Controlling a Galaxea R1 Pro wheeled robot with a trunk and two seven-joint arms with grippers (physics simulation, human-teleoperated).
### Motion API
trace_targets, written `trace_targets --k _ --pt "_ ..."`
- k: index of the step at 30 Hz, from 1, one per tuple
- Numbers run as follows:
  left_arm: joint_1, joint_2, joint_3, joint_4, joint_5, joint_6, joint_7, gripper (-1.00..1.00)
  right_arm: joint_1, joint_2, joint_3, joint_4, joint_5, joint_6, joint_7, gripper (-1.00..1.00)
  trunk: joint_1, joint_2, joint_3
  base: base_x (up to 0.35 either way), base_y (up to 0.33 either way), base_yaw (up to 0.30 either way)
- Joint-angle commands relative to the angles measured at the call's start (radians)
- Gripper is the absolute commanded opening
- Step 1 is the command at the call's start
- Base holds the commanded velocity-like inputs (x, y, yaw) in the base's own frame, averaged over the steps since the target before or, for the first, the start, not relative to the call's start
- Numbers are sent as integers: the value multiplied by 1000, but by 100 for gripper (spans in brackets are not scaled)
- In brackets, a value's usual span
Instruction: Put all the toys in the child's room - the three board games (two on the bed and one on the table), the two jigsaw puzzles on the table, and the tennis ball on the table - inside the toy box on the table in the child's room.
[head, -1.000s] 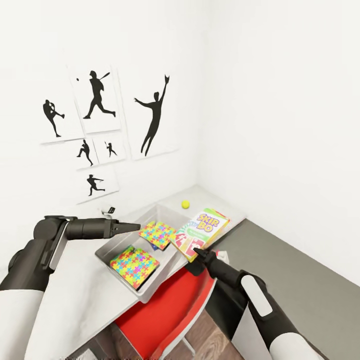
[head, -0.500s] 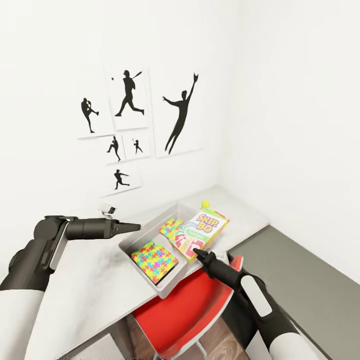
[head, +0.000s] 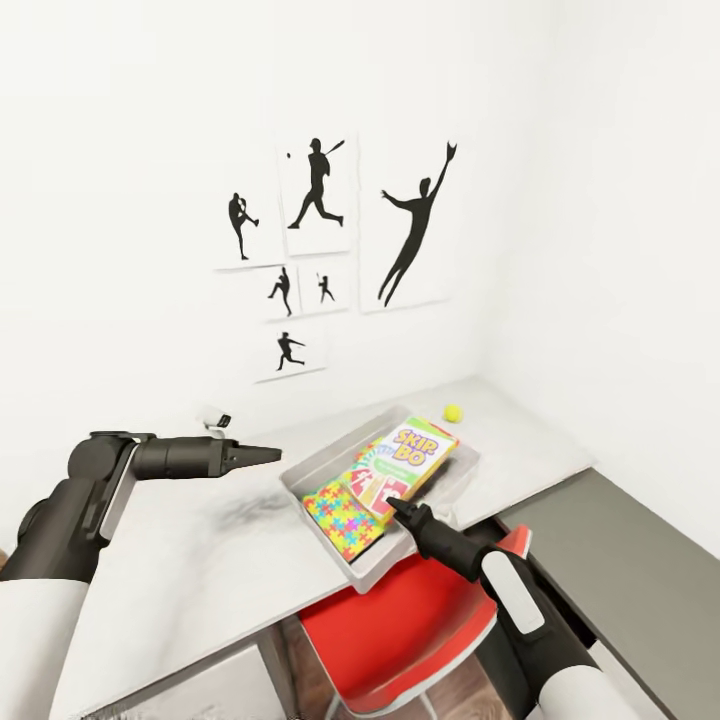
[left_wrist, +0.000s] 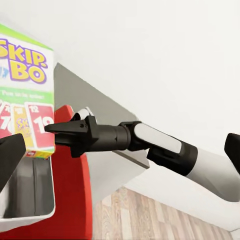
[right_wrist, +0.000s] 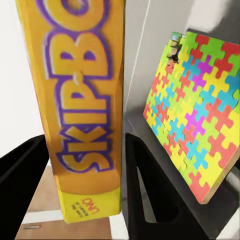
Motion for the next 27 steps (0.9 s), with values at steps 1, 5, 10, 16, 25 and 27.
trace_targets --k 1,5,10,16,25,27 --pt "-1 0 0 0 0 11 -3 100 -1 0 -2 0 -7 5 1 -100 1 -2 -3 0 0 165" --pt "-1 -10 1 1 3 11 -3 100 -11 11 -5 -1 -6 -7 1 -100 1 -2 -3 0 0 40" --pt "-1 -10 0 1 3 11 -3 100 1 36 -4 -19 -9 -8 15 -100 1 -2 -3 0 0 0" --pt "-1 -10 1 1 3 11 -3 100 1 43 -4 -22 -10 -8 19 -100 1 -2 -3 0 0 0" --pt "-1 -10 1 1 1 11 -3 100 -23 45 -5 -25 -13 -3 -1 -100 1 -2 -3 0 0 0" --pt "-1 -10 -2 1 -1 11 -3 100 -35 47 -5 -25 -19 1 -12 -100 1 -2 -3 0 0 0"
